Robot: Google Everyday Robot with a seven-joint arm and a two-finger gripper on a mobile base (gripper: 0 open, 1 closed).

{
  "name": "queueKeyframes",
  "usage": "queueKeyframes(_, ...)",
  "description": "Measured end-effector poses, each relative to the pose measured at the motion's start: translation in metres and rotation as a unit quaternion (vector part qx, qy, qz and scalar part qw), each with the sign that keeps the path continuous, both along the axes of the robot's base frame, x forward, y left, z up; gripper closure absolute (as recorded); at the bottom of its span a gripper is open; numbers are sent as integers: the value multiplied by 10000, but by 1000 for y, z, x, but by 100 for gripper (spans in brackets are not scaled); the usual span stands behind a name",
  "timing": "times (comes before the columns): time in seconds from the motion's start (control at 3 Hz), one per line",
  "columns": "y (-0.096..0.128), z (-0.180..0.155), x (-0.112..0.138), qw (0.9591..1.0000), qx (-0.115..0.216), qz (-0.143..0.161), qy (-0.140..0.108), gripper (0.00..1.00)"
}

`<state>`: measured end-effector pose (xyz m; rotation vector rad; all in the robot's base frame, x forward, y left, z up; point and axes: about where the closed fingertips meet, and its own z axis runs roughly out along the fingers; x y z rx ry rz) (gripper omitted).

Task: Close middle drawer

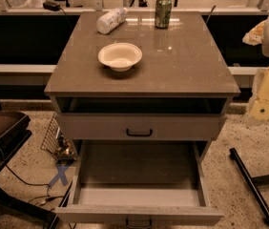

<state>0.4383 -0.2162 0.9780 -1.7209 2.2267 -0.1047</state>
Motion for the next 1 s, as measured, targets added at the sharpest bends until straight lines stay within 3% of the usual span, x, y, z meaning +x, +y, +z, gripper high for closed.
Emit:
queueKeyframes(0.67, -1, -12, -8, 9998, 167, -48, -76, 0)
queueKeyframes(1.0, 5, -53, -38, 9975, 635, 31, -313, 2)
